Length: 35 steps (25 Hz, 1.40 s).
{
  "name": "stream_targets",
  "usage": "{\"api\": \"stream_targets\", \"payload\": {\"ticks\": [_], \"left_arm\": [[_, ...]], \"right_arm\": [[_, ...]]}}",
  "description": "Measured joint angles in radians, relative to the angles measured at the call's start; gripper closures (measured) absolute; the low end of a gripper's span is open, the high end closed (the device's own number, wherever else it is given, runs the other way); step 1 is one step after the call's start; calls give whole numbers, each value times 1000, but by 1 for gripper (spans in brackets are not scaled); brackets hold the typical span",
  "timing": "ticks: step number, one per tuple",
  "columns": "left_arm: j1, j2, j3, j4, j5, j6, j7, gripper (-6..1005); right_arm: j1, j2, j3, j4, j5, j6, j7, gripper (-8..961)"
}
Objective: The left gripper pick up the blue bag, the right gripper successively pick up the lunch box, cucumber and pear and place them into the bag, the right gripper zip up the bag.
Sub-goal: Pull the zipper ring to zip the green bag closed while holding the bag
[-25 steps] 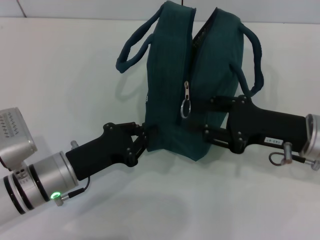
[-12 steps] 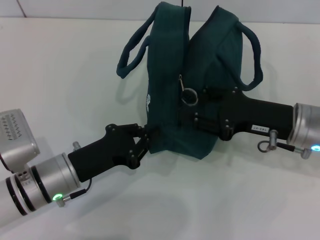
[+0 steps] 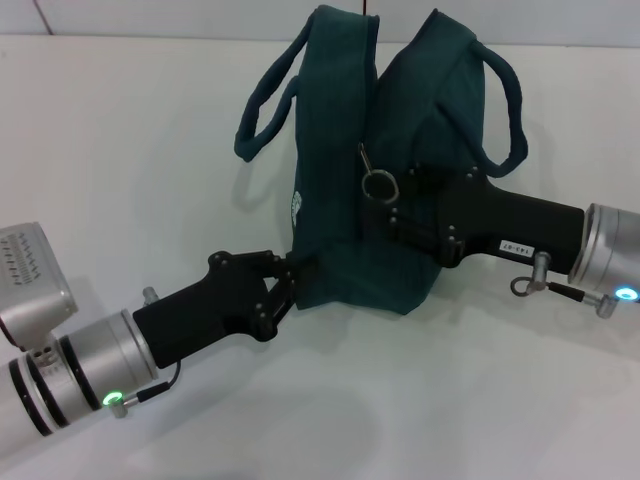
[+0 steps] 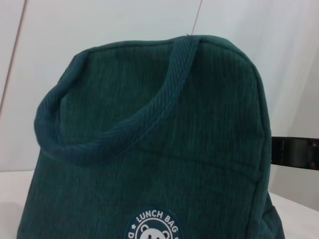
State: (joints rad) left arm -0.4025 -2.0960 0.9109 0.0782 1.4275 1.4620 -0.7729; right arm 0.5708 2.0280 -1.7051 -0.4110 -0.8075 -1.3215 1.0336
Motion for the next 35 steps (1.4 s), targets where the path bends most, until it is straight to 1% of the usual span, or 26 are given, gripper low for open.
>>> {"api": "stream_targets", "payload": {"ticks": [2,7,8,13,18,22,29,35], "left_arm": [[4,-1,0,-2,0,0,7,922],[15,-1,0,-3,-1,3,15,921],[18,-1,0,-3,-1,4,17,921],[22,-2,0,-3,0,6,21,920],[22,-3,0,-3,1,7,21,920],[22,-2,0,-2,1,7,22,919],[19,-2,10,-3,6,5,60,918],[14,-5,30,-6,6,5,98,918]], "right_arm": [[-5,0,0,4,12,6,2,524],[-17,0,-21,5,59,15,5,617],[-27,0,-54,1,103,18,2,635],[-32,0,-77,-3,124,31,1,728],[-38,0,-77,-3,124,23,13,918],[-53,0,-69,-3,137,-19,14,940],[-63,-2,-66,6,242,-125,-11,946],[-56,-2,-57,8,283,-136,-13,946]]}}
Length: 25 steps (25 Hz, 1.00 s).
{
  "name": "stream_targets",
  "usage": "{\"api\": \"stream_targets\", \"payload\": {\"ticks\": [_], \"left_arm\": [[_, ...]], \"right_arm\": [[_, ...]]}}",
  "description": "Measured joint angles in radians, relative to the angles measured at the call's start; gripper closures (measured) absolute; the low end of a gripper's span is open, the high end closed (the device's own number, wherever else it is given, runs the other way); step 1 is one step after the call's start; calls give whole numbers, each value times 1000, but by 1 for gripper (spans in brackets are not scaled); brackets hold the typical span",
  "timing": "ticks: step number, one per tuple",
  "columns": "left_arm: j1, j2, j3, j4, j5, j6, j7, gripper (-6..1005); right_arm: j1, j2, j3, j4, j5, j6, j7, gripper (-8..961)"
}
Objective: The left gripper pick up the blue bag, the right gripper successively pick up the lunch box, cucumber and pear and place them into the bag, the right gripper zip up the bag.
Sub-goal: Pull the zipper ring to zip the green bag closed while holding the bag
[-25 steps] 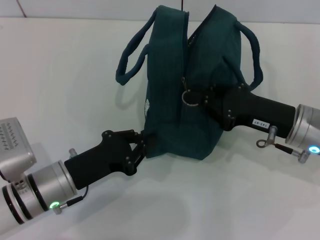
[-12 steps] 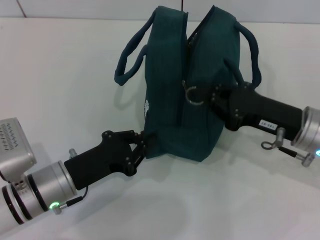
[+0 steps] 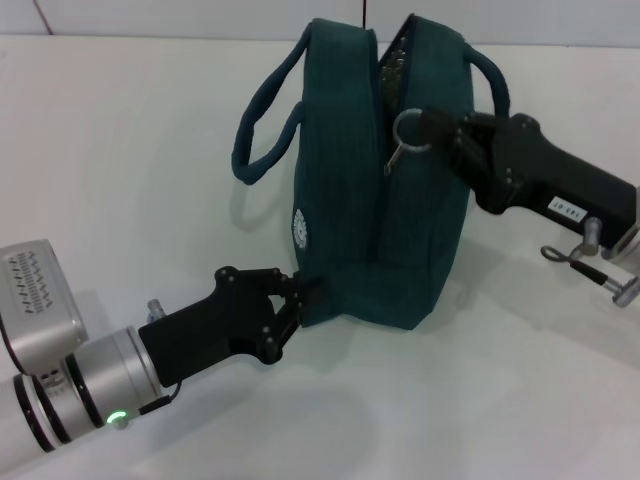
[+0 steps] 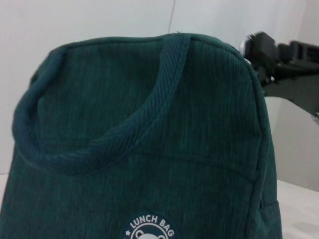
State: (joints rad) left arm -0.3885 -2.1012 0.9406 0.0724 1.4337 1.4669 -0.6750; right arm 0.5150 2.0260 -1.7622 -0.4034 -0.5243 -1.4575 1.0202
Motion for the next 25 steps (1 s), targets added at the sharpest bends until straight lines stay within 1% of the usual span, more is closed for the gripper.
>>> {"api": "stream_targets", "payload": {"ticks": [12,16,19,22,25], "left_arm": [[-12,-1,73,-1,1,4,40,916],[-18,-2,84,3,-1,5,50,915],[-22,-3,84,0,-33,24,52,915],[-30,-7,83,-32,-109,51,52,814],[-32,-7,83,-42,-130,70,52,727]], "right_arm": [[-7,-2,2,4,101,-38,-1,946],[2,-3,3,26,107,-34,-3,946],[13,-2,0,47,104,-33,-3,946],[18,-2,-6,61,102,-30,-7,946],[18,-3,-6,65,101,-29,-17,946]]}}
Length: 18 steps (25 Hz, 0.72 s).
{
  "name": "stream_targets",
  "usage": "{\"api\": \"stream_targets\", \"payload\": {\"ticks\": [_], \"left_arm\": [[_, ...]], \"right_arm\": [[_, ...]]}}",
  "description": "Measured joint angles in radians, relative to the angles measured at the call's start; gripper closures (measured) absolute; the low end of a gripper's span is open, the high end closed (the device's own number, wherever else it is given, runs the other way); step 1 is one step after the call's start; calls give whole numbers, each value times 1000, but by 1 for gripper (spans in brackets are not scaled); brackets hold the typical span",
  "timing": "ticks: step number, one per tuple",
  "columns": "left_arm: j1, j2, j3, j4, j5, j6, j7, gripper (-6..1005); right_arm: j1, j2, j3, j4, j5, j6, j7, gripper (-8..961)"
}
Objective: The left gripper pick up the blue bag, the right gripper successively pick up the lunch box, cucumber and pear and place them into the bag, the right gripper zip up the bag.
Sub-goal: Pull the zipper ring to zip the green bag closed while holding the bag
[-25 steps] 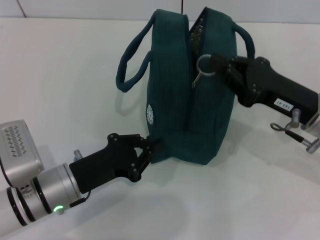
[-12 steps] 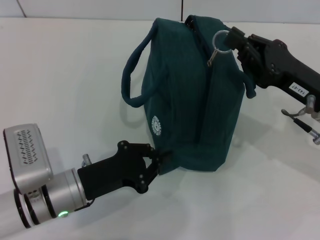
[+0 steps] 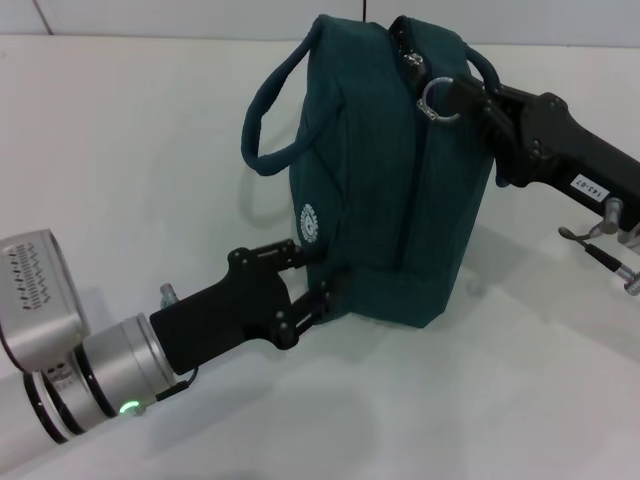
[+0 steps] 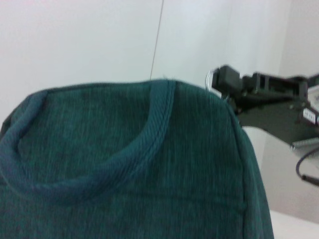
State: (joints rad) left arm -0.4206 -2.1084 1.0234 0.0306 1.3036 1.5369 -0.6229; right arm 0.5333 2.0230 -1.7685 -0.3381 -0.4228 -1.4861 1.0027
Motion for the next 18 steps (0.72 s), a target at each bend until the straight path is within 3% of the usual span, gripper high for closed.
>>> {"api": "stream_targets", "payload": {"ticks": [16,18], "left_arm": [[-40,1,-2,-77,-85,92,-10,372],[-48,1,-2,-83,-89,91,-10,378]], "right_arm": [[-9,-1,-2,2,-16,-3,-25,946],[-10,-1,-2,2,-16,-5,-25,946]]}}
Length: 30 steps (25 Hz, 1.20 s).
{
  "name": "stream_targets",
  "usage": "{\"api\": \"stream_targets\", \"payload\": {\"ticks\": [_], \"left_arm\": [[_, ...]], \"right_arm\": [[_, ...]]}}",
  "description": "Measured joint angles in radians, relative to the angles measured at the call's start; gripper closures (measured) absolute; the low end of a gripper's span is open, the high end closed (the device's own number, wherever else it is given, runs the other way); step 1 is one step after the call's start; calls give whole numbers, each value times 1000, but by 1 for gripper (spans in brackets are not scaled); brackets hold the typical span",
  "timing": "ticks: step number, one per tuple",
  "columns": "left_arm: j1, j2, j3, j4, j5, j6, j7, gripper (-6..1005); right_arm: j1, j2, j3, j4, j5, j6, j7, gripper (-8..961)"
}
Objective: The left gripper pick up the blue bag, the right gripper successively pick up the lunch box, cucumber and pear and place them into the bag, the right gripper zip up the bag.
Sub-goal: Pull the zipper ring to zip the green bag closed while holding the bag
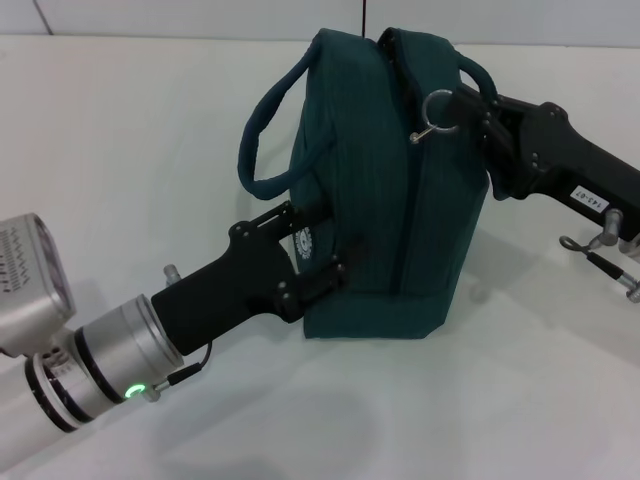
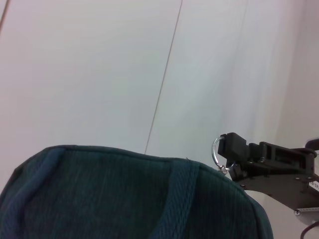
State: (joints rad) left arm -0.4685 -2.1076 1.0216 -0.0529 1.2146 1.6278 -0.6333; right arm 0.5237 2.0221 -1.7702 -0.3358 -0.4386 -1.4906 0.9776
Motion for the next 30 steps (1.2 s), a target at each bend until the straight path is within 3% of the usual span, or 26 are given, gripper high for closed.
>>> {"api": "stream_targets", "payload": {"ticks": [6,11,24,30], "left_arm": [[-4,0,2,-1,6,-5,6,394],[-5,0,4,1,10,-15,9,598],[-3,6,10,11,13,-16,11,857],[56,24,85,183,71,9,1,932]], "right_arm": [[-1,1,2,0,0,-3,0,947],[-2,1,6,0,-1,-5,-1,947],[-1,-1,0,0,-9,-13,-1,947],[-2,-5,1,0,-68,-95,-26,947]]}}
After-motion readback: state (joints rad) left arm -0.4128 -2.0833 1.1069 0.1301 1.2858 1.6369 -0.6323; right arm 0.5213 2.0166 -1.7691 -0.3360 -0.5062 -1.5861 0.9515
